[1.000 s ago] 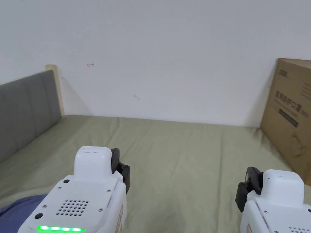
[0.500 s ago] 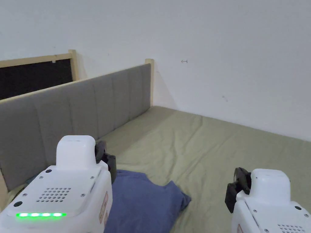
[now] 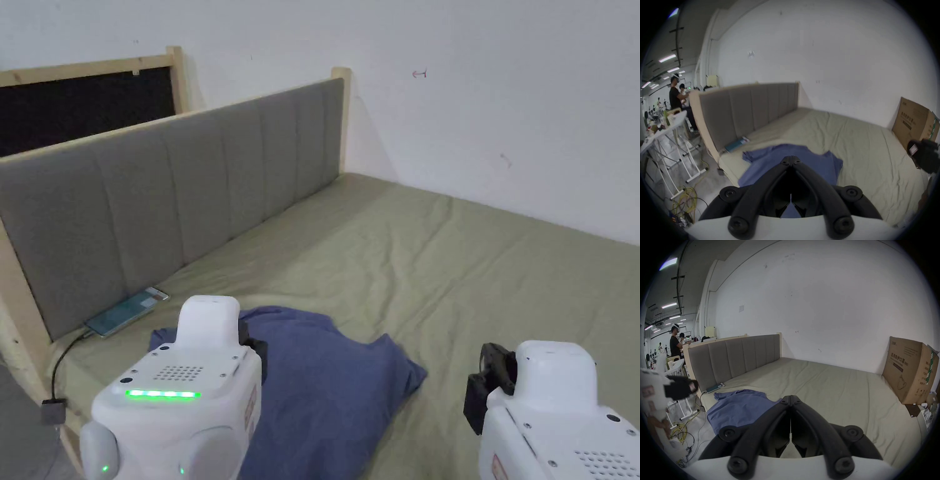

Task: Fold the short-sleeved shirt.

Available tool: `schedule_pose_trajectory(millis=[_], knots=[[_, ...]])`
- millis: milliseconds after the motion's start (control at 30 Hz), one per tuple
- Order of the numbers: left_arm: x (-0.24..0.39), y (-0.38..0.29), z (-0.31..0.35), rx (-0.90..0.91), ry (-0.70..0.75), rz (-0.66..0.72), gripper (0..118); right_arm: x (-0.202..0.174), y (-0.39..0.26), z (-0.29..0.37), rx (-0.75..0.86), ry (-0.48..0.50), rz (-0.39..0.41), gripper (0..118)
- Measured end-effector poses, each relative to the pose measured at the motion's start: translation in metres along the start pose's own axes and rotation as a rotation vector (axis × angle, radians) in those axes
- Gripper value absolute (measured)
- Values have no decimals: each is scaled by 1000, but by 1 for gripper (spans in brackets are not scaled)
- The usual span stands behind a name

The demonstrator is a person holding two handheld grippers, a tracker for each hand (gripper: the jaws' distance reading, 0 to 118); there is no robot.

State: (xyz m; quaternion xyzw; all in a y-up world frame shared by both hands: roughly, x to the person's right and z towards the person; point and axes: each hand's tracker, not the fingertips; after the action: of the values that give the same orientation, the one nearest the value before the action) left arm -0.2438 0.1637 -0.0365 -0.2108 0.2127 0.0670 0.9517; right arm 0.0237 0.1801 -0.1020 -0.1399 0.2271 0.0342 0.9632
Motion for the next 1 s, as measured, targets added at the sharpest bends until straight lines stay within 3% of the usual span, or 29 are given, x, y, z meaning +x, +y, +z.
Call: schedule_pose_trajectory(millis=[67, 100, 167, 200, 300, 433, 600, 700, 800, 900, 933, 1000], knots=[[-2, -13, -40, -138, -52, 68, 0, 5, -7, -9, -25, -6, -7, 0], [-2, -21, -60, -187, -51, 83, 10, 8, -10, -14, -41, -9, -7, 0], [2, -35, -95, -279, -55, 88, 83, 13, -16, -24, -67, -26, -10, 0], [4, -41, -112, -333, -57, 66, 83, 14, -20, -28, -79, -29, -14, 0], [13, -65, -158, -491, -114, 75, 118, 23, -31, -43, -129, -42, -27, 0], [30, -77, -195, -553, -169, 128, 112, 34, -45, -64, -211, -47, -58, 0], [62, -103, -247, -714, -121, 3, 115, 35, -52, -72, -253, -53, -94, 0], [75, -91, -224, -704, -79, -49, 110, 42, -55, -75, -273, -62, -101, 0], [73, -79, -217, -699, -50, -47, 78, 51, -59, -78, -295, -72, -150, 0], [70, -71, -212, -666, 14, -69, 6, 54, -60, -75, -314, -65, -204, 0], [66, -73, -217, -661, 63, -64, 6, 55, -60, -75, -318, -68, -207, 0], [57, -75, -217, -705, -3, 32, 6, 62, -64, -72, -321, -84, -211, 0]])
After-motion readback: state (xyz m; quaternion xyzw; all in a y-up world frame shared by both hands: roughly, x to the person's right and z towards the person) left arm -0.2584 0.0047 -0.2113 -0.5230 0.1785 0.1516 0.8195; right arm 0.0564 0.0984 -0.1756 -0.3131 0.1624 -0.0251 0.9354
